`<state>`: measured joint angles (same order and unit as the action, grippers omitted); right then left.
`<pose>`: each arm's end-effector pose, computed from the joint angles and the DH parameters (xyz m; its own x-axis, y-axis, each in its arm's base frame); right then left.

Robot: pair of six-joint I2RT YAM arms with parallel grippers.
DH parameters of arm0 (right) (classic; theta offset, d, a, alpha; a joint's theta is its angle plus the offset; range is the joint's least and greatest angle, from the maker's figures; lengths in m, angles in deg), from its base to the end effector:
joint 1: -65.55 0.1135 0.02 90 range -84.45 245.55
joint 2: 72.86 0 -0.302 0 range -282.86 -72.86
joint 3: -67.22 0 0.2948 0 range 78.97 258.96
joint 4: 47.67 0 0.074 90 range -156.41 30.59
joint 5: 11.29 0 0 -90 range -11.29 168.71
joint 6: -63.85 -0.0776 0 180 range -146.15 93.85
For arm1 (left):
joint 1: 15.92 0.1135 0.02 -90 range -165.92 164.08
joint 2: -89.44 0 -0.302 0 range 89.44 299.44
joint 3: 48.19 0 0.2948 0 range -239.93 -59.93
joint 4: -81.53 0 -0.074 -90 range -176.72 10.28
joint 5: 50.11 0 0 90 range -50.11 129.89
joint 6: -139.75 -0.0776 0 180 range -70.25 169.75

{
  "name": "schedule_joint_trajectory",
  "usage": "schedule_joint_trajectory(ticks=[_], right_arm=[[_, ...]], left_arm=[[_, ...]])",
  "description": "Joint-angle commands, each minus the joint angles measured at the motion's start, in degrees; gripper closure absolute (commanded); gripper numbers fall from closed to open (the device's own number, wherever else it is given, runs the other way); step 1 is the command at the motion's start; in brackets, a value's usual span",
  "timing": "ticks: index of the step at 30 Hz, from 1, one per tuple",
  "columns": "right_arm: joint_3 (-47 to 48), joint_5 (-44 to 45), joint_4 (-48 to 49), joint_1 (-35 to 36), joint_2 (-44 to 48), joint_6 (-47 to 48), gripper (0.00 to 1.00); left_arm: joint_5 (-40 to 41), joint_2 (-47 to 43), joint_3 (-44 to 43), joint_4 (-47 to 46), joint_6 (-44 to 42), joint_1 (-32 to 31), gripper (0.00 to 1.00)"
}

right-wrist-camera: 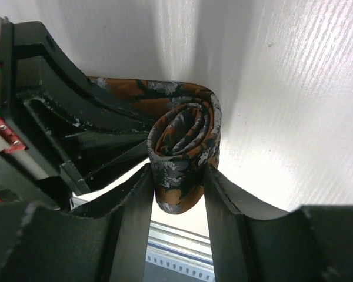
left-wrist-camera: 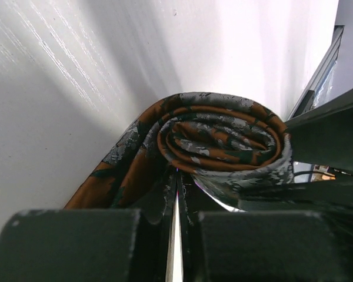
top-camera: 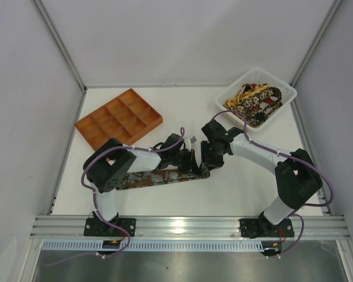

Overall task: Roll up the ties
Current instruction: Roll the tie

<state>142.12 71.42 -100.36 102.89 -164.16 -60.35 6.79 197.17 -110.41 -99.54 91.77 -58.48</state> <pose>0.2831 0.2283 0.1912 -0.9727 -0.0408 -0.2286 -0.1099 0.9480 0.2986 0.2791 -0.3138 0.0935 -0.9547 0.1153 -0.2745 0.2891 0.5795 -0.7620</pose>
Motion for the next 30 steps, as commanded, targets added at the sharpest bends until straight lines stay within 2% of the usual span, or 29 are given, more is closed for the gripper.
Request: schedule_joint_trajectory(ticks=[1, 9, 14, 20, 26, 30], right_arm=[[3.5, 3.4, -4.2, 1.6, -2.1, 1.0, 0.58], [3.8, 6.3, -4.3, 4.4, -3.3, 0.2, 0.62], [5.8, 9.4, -5.9, 5.6, -5.6, 0.6, 0.63], [7.3, 10.4, -6.0, 7.0, -7.2, 0.1, 0.63], [9.3, 10.3, -6.2, 7.7, -9.1, 0.0, 0.61], [10.4, 9.0, -5.7, 7.7, -9.9, 0.0, 0.54]], left_arm=[[-0.2, 0.5, -2.1, -1.4, -0.4, 0.4, 0.94], [1.1, 0.1, -1.3, -0.5, -0.9, 0.7, 0.94], [5.1, -4.4, -0.3, 4.0, -3.5, 0.7, 0.94], [8.1, -10.3, 2.0, 7.6, -5.2, 1.1, 0.89], [6.0, -10.8, 3.0, 6.2, -4.0, 1.8, 0.91], [4.8, -9.3, 2.2, 5.2, -3.3, 2.0, 0.91]])
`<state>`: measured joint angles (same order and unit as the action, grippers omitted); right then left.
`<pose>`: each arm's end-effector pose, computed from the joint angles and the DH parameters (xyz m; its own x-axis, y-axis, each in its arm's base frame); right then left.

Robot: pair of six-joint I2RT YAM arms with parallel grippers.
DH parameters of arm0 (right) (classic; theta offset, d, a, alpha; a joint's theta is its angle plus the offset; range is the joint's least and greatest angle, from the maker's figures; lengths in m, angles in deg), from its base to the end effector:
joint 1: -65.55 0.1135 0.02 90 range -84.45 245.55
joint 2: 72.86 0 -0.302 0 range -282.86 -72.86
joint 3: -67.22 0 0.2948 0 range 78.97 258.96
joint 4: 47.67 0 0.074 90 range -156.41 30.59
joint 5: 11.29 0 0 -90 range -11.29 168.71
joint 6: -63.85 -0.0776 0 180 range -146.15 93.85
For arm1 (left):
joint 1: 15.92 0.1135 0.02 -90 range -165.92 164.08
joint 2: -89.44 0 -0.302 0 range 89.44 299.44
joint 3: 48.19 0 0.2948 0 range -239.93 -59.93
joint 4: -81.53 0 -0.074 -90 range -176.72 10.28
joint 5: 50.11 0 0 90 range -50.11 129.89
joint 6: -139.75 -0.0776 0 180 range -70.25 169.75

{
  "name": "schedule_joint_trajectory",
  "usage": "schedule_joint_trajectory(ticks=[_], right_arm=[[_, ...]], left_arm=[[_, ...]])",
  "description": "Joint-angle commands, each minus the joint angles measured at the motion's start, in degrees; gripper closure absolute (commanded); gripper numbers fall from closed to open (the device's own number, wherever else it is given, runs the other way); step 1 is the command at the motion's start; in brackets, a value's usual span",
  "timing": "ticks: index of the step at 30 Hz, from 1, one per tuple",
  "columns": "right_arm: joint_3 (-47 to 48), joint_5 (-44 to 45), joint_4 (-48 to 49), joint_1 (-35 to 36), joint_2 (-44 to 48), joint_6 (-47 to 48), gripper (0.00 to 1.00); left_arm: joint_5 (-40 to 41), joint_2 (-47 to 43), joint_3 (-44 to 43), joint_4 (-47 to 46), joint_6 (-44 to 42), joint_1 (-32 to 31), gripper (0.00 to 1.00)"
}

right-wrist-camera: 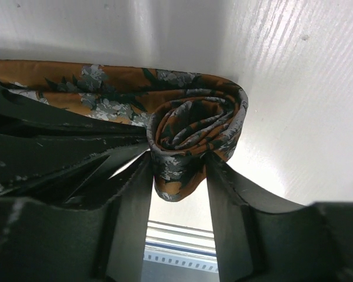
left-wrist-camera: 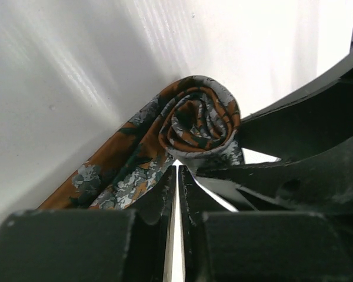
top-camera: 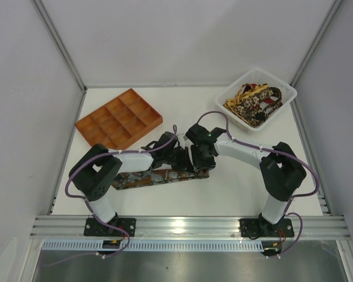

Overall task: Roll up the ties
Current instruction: Roll the tie

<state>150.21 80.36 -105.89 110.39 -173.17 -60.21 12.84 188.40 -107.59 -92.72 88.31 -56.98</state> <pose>0.2805 0.2758 0.1761 -0.9607 -0.1659 -0.2225 -0.1952 0.9738 0.1168 0.2746 -0.2860 0.1223 -0.9341 0.0775 -0.3484 0.3119 0.6519 -0.6912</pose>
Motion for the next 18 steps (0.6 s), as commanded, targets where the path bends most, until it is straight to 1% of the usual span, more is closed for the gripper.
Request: schedule_joint_trajectory(ticks=[1, 2, 7, 8, 14, 18], right_arm=[[2.6, 0.0, -0.3, 0.3, -0.8, -0.1, 0.53], [2.7, -0.1, -0.4, 0.3, -0.8, -0.1, 0.51], [1.4, -1.1, 0.9, 0.4, 1.0, 0.0, 0.49], [1.3, -2.9, 1.1, 0.4, 1.4, 0.0, 0.49], [-0.5, -5.9, 4.6, 0.3, 3.0, 0.9, 0.44], [-2.9, -9.8, 8.3, -1.1, 3.8, 0.8, 0.44]], left_arm=[[-1.6, -0.1, -0.7, -1.9, 0.4, 0.5, 0.91], [-2.2, 0.2, -0.5, -2.3, 0.6, 0.8, 0.91], [-2.4, 1.3, -0.3, -3.6, 0.9, 1.1, 0.92], [-2.6, 1.5, -0.3, -3.8, 1.0, 1.2, 0.91], [-2.7, 1.9, -0.1, -4.2, 1.2, 1.2, 0.92], [-2.5, 1.8, 0.0, -3.8, 1.0, 1.2, 0.92]])
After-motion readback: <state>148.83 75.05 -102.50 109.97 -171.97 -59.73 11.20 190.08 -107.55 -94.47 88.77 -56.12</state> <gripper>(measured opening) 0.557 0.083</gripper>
